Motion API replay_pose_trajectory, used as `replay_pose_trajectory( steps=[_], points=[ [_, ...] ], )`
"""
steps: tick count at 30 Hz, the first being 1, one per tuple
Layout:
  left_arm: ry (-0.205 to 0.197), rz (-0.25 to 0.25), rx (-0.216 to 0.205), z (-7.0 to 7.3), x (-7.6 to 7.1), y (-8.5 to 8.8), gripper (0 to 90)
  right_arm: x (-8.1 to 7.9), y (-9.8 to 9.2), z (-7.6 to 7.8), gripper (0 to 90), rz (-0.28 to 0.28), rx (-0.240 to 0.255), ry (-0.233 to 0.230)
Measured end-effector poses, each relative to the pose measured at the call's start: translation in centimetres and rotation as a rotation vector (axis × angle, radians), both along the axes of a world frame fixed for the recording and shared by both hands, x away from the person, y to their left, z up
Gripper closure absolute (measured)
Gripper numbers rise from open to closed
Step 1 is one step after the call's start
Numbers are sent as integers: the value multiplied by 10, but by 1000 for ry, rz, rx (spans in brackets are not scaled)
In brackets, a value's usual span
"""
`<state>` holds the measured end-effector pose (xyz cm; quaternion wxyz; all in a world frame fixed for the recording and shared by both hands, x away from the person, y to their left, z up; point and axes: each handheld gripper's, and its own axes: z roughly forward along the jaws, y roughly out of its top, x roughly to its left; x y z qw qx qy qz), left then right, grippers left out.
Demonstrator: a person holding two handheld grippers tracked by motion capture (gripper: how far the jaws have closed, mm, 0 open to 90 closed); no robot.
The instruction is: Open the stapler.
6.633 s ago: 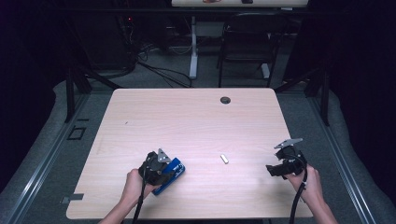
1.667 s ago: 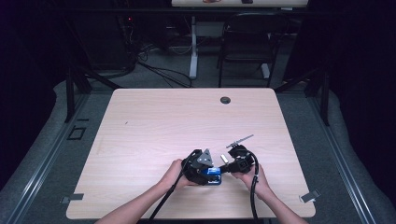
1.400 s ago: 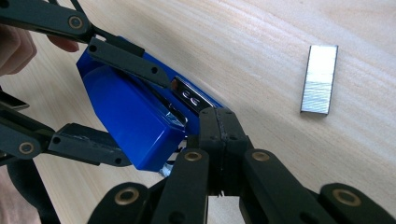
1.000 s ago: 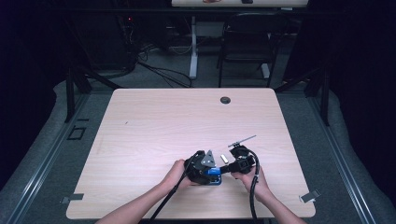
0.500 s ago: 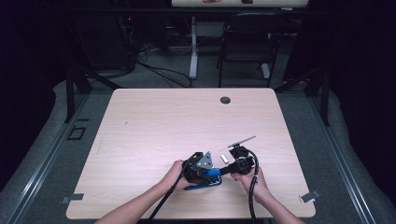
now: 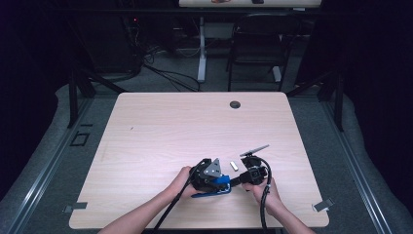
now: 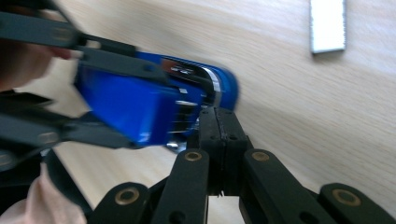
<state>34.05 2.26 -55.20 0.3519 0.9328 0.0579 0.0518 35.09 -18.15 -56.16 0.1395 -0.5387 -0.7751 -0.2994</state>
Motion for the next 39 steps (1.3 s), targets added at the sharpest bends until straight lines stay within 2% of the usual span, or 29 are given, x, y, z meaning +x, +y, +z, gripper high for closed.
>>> replay_pose_trajectory(
  steps=[1,3,4,5,6,7,8,9,10,11,12,13,14,15,16,17,21,22,23,25,26,28,29,31,33,34,39],
  points=[
    [0,3,-2,0,0,0,663,0,0,0,900,0,0,0],
    [2,3,-3,0,0,0,662,-1,-1,4,900,58,-17,9],
    [4,0,-6,-1,1,0,662,-3,0,4,900,52,-20,6],
    [4,-1,-5,-1,1,0,662,-6,2,5,900,73,-63,-9],
    [6,0,-7,-1,1,0,662,-8,4,7,900,107,-103,-34],
    [6,-1,-4,0,1,0,662,-11,6,8,900,131,-112,-58],
    [11,-5,1,0,1,0,662,-15,9,11,900,154,-135,-113],
    [11,-3,-2,0,1,0,662,-15,9,11,900,154,-135,-113],
    [11,-3,-3,0,1,0,661,-18,10,14,900,200,-143,-142],
    [11,-3,-3,0,1,0,661,-22,13,15,900,241,-186,-208],
    [11,-4,-3,0,1,0,661,-24,16,13,900,251,-181,-235],
    [11,-3,-3,0,1,0,661,-25,17,14,900,259,-209,-239],
    [11,-3,-3,0,1,0,661,-25,17,14,900,259,-209,-239],
    [11,-4,-2,0,1,0,661,-26,18,14,900,262,-228,-259],
    [11,-4,-2,0,1,0,661,-27,21,14,900,260,-221,-276],
    [14,-5,-3,0,2,1,661,-27,23,16,900,273,-255,-290],
    [13,-8,-2,0,2,1,662,-28,25,17,900,278,-280,-295],
    [13,-2,-18,-1,1,1,663,-30,29,16,900,268,-281,-308],
    [11,-1,-24,-1,1,2,663,-30,30,18,900,281,-307,-309],
    [8,-9,-17,-1,1,2,664,-31,31,17,900,268,-302,-315],
    [-1,-10,-22,-1,1,2,664,-31,31,18,900,280,-317,-310],
    [3,-13,-17,0,1,2,664,-29,31,14,900,255,-359,-321],
    [1,-15,-18,-1,1,2,664,-23,29,14,900,268,-373,-298],
    [-4,-12,-23,-2,1,2,664,-23,29,14,900,274,-374,-295],
    [0,-14,-24,-2,2,2,663,-23,29,16,900,274,-349,-280],
    [7,-16,-31,-2,2,3,663,-23,28,18,900,295,-349,-267],
    [-4,-15,-34,-2,1,3,664,-26,32,21,900,305,-349,-267]
  ],
)
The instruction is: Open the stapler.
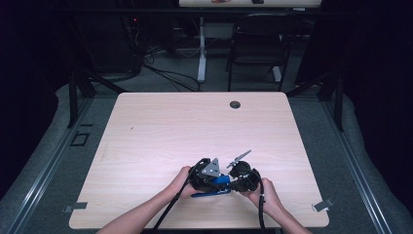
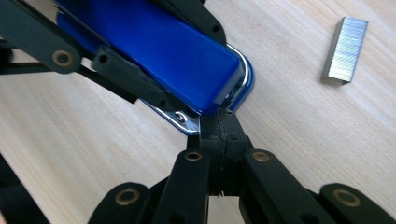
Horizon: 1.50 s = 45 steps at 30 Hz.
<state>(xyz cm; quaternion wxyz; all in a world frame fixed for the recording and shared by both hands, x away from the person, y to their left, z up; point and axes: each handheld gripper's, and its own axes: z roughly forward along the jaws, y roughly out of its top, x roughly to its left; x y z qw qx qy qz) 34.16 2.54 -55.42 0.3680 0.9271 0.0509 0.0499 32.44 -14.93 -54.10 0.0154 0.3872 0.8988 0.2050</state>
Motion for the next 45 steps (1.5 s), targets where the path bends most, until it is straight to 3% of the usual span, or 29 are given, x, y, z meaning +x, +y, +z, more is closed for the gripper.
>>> replay_pose_trajectory(
  steps=[3,4,6,8,9,17,18,19,20,21,23,25,27,29,31,32,34,35,41,43,45],
  points=[
    [-1,3,-5,0,0,0,664,-2,3,1,900,11,10,9],
    [0,5,-11,-1,-1,0,664,-2,4,3,900,21,-11,12],
    [-13,-1,-9,0,-1,1,664,-2,4,1,900,0,18,14],
    [-13,-3,-14,-1,-2,1,665,-3,4,2,900,11,-10,14],
    [-15,-2,-17,-1,-2,1,665,-5,6,1,900,-20,12,2],
    [-29,-4,-35,-2,-4,3,665,-6,7,1,900,-34,13,14],
    [-26,-4,-39,-2,-5,3,666,-6,6,-1,900,-46,51,34],
    [-34,-11,-29,-1,-4,3,666,-6,9,-3,900,-25,75,84],
    [-36,-13,-27,-1,-4,3,666,-13,26,-8,900,10,96,74],
    [-36,-13,-27,-1,-4,3,665,-13,26,-8,900,10,96,74],
    [-31,-12,-20,-1,-3,2,665,-11,28,-7,900,60,43,101],
    [-20,-15,-24,-1,-1,3,665,-9,23,-7,900,68,20,117],
    [-12,-7,-29,-2,-1,3,664,-7,9,4,900,15,30,61],
    [-11,-7,-30,-2,-1,3,663,-7,7,6,900,1,34,53],
    [-15,-6,-31,-3,-1,2,663,-8,7,2,900,-16,-5,7],
    [-15,-6,-31,-3,-1,2,663,-7,8,3,900,20,-46,6],
    [-13,-5,-30,-3,-1,2,663,-8,10,3,900,15,-30,-5],
    [-14,0,-33,-3,-1,2,663,-9,14,4,900,22,-59,-28],
    [-17,1,-40,-4,-1,3,664,-11,15,2,900,-15,-48,-52],
    [-18,2,-51,-4,-2,4,664,-10,16,5,900,13,-84,-43],
    [-20,2,-59,-5,-2,5,665,-13,18,2,900,-29,-62,-62]
  ],
)
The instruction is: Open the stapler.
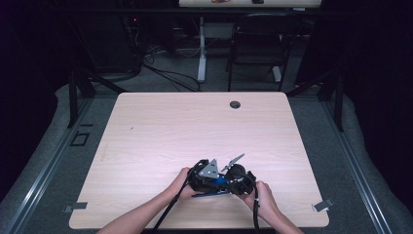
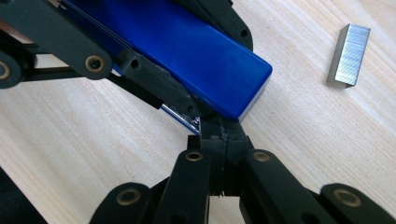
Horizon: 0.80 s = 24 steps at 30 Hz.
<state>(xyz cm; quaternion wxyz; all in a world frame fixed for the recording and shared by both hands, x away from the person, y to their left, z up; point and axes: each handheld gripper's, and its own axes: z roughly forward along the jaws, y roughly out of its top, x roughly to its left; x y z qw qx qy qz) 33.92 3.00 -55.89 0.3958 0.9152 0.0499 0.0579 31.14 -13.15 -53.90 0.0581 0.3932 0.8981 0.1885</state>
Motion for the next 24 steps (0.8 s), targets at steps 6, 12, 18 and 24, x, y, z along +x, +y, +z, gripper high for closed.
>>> replay_pose_trajectory(
  steps=[6,12,18,24],
  points=[
    [-10,-5,14,1,-3,-1,666,6,-4,-12,900,-50,-95,-38],
    [4,-4,7,0,0,-1,664,13,-14,-3,900,-66,39,33],
    [11,1,5,0,0,-1,663,10,-15,-1,900,-31,49,72],
    [-1,1,-7,-1,-2,0,664,9,-11,-1,900,-46,73,81]
  ],
)
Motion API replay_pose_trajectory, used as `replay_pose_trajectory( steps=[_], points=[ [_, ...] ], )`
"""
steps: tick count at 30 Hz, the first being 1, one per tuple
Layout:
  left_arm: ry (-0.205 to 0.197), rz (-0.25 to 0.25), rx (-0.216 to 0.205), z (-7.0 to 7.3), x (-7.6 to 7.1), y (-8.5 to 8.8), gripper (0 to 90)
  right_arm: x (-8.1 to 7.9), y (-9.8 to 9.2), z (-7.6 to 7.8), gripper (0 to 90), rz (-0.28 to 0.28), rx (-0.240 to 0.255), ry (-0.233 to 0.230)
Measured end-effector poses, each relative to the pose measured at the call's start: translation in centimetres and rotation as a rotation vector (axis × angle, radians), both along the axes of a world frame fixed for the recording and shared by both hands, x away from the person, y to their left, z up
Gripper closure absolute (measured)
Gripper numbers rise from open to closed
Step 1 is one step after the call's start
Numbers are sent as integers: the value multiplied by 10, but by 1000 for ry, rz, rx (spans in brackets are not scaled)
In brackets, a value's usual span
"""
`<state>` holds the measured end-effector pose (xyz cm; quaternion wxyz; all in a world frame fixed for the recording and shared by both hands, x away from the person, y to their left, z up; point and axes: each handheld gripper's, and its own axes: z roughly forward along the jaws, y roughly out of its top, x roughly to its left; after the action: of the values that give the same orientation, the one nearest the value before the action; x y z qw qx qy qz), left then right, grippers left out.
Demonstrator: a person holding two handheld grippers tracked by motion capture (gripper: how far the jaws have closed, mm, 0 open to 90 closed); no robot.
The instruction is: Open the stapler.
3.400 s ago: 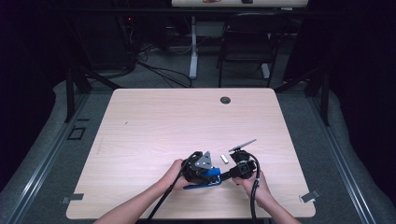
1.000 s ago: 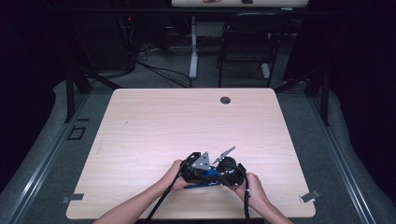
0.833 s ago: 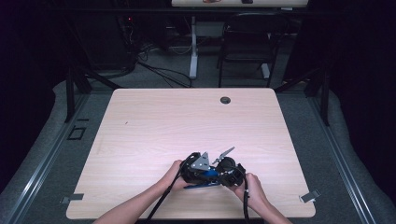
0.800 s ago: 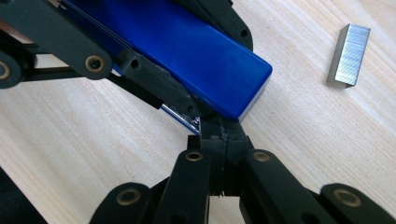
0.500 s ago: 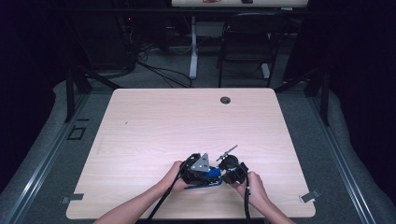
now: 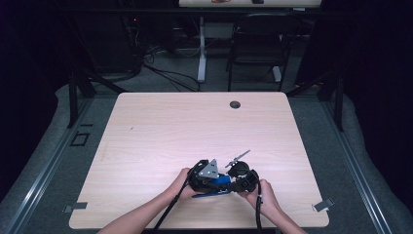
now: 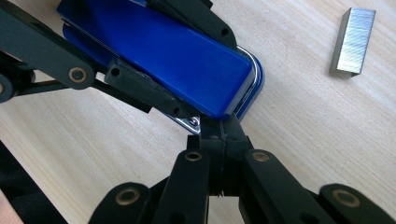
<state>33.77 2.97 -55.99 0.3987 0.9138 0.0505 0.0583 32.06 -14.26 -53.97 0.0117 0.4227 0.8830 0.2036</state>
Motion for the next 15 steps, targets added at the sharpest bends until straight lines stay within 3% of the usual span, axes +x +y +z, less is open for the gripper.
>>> replay_pose_trajectory(
  steps=[1,2,7,8,15],
  points=[
    [-4,1,-2,0,0,0,665,0,1,0,900,-3,1,-3],
    [0,3,-3,0,0,1,665,0,0,0,900,-8,-28,-23],
    [7,10,-22,-2,0,1,665,-1,1,-1,900,-21,-1,-22],
    [7,11,-23,-2,0,1,665,0,0,0,900,-5,-27,-23],
    [8,13,-37,-2,0,3,665,0,2,0,900,-8,-39,-28]
  ],
)
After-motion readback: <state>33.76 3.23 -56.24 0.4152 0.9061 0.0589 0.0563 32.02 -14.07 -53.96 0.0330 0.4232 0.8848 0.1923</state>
